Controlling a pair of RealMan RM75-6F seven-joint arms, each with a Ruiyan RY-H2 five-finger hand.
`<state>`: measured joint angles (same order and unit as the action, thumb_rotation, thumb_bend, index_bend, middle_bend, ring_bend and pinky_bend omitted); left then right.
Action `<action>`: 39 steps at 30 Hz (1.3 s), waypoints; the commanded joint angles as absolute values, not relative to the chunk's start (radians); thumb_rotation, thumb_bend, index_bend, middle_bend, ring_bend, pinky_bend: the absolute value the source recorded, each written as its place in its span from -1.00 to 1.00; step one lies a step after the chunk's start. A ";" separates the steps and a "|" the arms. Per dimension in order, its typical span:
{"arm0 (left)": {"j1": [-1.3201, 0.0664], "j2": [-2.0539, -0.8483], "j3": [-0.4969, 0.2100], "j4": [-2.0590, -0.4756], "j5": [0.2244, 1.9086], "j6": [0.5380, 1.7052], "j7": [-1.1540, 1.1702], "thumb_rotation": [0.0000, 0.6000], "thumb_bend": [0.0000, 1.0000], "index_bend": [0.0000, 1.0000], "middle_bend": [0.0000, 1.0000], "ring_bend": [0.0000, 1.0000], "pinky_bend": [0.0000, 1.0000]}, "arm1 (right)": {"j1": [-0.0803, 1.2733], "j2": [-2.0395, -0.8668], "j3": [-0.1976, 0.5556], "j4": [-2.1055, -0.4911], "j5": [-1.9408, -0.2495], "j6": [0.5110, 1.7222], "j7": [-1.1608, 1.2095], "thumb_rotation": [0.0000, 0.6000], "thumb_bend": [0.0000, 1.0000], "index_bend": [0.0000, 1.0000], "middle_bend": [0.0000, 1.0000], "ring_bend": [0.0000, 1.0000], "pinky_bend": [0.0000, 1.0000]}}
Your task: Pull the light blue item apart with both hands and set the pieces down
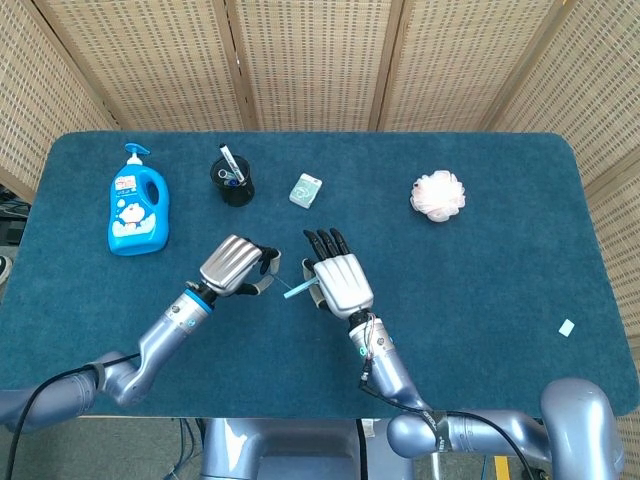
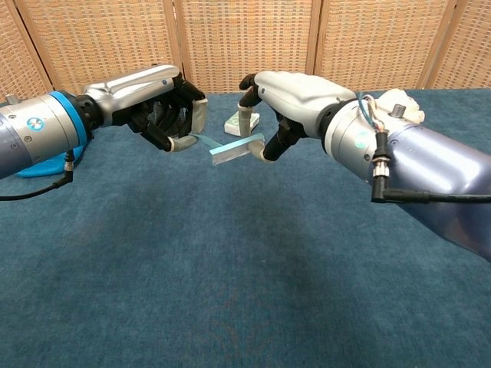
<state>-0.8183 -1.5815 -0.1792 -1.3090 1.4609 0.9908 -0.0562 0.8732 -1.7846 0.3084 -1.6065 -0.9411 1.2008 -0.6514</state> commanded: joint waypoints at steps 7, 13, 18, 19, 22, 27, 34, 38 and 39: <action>-0.823 -1.591 -0.176 -1.307 1.447 0.990 -0.046 1.00 -0.10 0.34 0.30 0.42 0.27 | 0.869 -1.778 0.307 -1.609 -0.945 1.201 -0.649 1.00 0.21 0.19 -0.85 -1.00 -1.00; -0.822 -1.598 -0.175 -1.291 1.439 0.999 -0.041 1.00 0.12 0.46 0.32 0.42 0.27 | 0.864 -1.768 0.306 -1.609 -0.949 1.201 -0.642 1.00 0.22 0.19 -0.85 -1.00 -1.00; -0.816 -1.605 -0.164 -1.261 1.443 1.008 -0.045 1.00 0.22 0.54 0.34 0.42 0.27 | 0.860 -1.755 0.303 -1.603 -0.961 1.201 -0.639 1.00 0.22 0.19 -0.85 -1.00 -1.00; -0.815 -1.604 -0.162 -1.258 1.445 1.010 -0.048 1.00 0.23 0.55 0.34 0.42 0.27 | 0.859 -1.753 0.303 -1.602 -0.963 1.201 -0.638 1.00 0.22 0.19 -0.85 -1.00 -1.00; -0.803 -1.597 -0.150 -1.235 1.451 1.020 -0.063 1.00 0.23 0.56 0.34 0.42 0.27 | 0.856 -1.745 0.302 -1.595 -0.966 1.199 -0.633 1.00 0.21 0.19 -0.85 -1.00 -1.00; -0.779 -1.579 -0.131 -1.195 1.461 1.040 -0.116 1.00 0.24 0.57 0.35 0.42 0.27 | 0.849 -1.737 0.300 -1.580 -0.963 1.193 -0.621 1.00 0.21 0.19 -0.85 -1.00 -1.00; -0.704 -1.523 -0.073 -1.085 1.504 1.115 -0.218 1.00 0.23 0.58 0.34 0.42 0.27 | 0.838 -1.739 0.282 -1.534 -0.957 1.173 -0.604 1.00 0.22 0.19 -0.85 -1.00 -1.00; -0.677 -1.500 -0.042 -1.038 1.531 1.143 -0.217 1.00 0.00 0.38 0.14 0.32 0.27 | 0.839 -1.754 0.273 -1.509 -0.957 1.164 -0.604 1.00 0.21 0.19 -0.85 -1.00 -1.00; -0.667 -1.489 -0.035 -1.033 1.530 1.143 -0.204 1.00 -0.13 0.22 -0.05 0.19 0.26 | 0.841 -1.761 0.272 -1.500 -0.956 1.161 -0.606 1.00 0.22 0.19 -0.85 -1.00 -1.00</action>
<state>-0.6794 -1.5015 -0.0456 -1.0419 1.5267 1.1375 -0.2137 0.8397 -1.7541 0.2743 -1.5077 -0.9571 1.1650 -0.6046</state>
